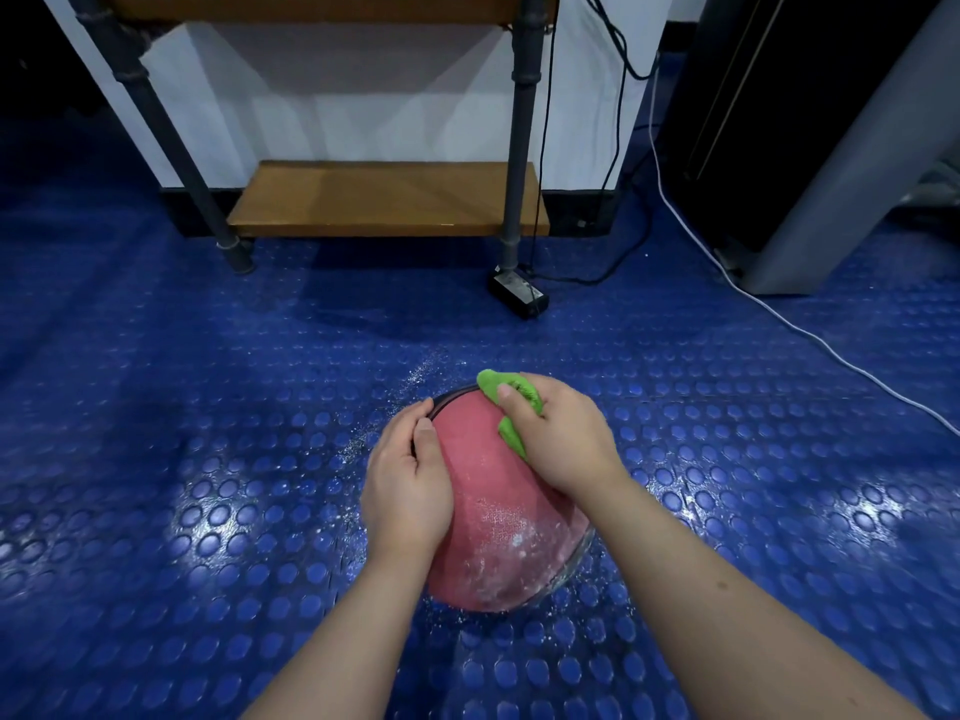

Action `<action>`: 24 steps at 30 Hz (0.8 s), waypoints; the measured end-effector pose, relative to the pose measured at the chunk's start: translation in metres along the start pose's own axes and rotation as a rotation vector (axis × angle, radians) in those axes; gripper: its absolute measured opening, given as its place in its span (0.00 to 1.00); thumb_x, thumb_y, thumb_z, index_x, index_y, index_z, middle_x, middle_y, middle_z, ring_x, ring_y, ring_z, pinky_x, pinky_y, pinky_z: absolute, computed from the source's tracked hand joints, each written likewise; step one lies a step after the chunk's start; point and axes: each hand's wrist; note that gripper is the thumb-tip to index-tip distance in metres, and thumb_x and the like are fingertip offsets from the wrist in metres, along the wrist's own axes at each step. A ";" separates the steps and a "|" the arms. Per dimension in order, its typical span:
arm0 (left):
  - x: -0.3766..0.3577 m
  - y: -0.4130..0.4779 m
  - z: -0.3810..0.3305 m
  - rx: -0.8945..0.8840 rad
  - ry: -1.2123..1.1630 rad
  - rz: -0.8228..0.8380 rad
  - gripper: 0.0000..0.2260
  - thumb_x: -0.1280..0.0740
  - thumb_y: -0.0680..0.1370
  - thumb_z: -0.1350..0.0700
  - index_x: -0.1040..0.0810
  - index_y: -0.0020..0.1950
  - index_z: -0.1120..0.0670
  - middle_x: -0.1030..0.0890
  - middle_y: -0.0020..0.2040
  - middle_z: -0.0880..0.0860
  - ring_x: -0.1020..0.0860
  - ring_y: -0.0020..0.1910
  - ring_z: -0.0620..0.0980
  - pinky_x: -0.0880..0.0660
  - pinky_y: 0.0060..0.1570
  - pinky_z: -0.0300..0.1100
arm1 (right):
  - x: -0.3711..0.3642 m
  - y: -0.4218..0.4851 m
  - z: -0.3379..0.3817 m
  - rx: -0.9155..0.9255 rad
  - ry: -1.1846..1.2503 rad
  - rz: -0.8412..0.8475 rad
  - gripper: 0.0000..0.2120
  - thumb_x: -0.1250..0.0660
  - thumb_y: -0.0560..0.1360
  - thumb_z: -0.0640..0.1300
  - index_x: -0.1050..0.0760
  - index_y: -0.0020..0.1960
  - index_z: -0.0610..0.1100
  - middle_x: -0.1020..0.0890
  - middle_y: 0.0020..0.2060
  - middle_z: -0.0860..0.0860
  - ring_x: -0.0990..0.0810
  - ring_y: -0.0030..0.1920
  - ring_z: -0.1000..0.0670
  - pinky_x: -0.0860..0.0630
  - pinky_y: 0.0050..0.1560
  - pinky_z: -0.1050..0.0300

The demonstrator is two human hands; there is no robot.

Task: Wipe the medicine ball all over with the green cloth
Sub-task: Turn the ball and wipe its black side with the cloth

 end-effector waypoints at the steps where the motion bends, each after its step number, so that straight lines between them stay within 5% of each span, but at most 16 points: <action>1: -0.001 0.000 -0.001 0.008 -0.005 -0.001 0.15 0.46 0.82 0.46 0.24 0.63 0.40 0.23 0.63 0.40 0.26 0.64 0.46 0.29 0.65 0.54 | 0.000 -0.001 -0.003 -0.044 0.067 -0.026 0.19 0.45 0.76 0.63 0.22 0.58 0.58 0.17 0.48 0.60 0.20 0.50 0.55 0.23 0.54 0.50; 9: -0.001 0.003 -0.003 0.069 -0.007 -0.002 0.15 0.46 0.84 0.49 0.23 0.64 0.41 0.22 0.63 0.41 0.26 0.63 0.47 0.28 0.64 0.54 | -0.006 -0.035 -0.027 -0.105 0.292 -0.215 0.17 0.47 0.81 0.57 0.23 0.60 0.54 0.20 0.53 0.59 0.23 0.56 0.55 0.28 0.58 0.56; 13: 0.006 0.011 -0.002 0.075 -0.039 0.006 0.14 0.46 0.84 0.52 0.22 0.62 0.45 0.21 0.61 0.44 0.25 0.62 0.48 0.28 0.65 0.52 | -0.024 -0.060 -0.033 -0.066 0.251 -0.204 0.32 0.57 0.76 0.67 0.37 0.74 0.55 0.33 0.71 0.58 0.39 0.73 0.55 0.40 0.73 0.48; 17: 0.012 0.021 -0.001 0.120 -0.097 0.039 0.13 0.45 0.84 0.52 0.21 0.59 0.43 0.21 0.61 0.46 0.24 0.61 0.49 0.29 0.66 0.52 | -0.027 -0.068 -0.033 -0.113 0.289 -0.139 0.37 0.59 0.71 0.72 0.46 0.76 0.60 0.45 0.77 0.59 0.52 0.77 0.58 0.51 0.76 0.51; 20: 0.016 0.026 0.004 0.157 -0.098 0.095 0.14 0.44 0.79 0.43 0.21 0.58 0.38 0.24 0.64 0.48 0.24 0.62 0.49 0.29 0.67 0.56 | -0.022 -0.062 -0.032 -0.168 0.361 -0.122 0.37 0.54 0.70 0.74 0.41 0.75 0.60 0.38 0.74 0.58 0.44 0.75 0.57 0.45 0.75 0.49; 24: 0.022 0.035 0.014 0.325 -0.179 0.102 0.14 0.41 0.75 0.39 0.23 0.59 0.34 0.28 0.70 0.48 0.26 0.66 0.49 0.32 0.70 0.55 | -0.015 -0.055 -0.032 -0.387 0.629 -0.069 0.22 0.42 0.74 0.68 0.29 0.64 0.61 0.24 0.59 0.60 0.27 0.62 0.55 0.33 0.64 0.55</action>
Point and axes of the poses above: each hand's wrist, its own y-axis towards the middle knuckle, its own x-axis out of the back of the hand, z = x × y
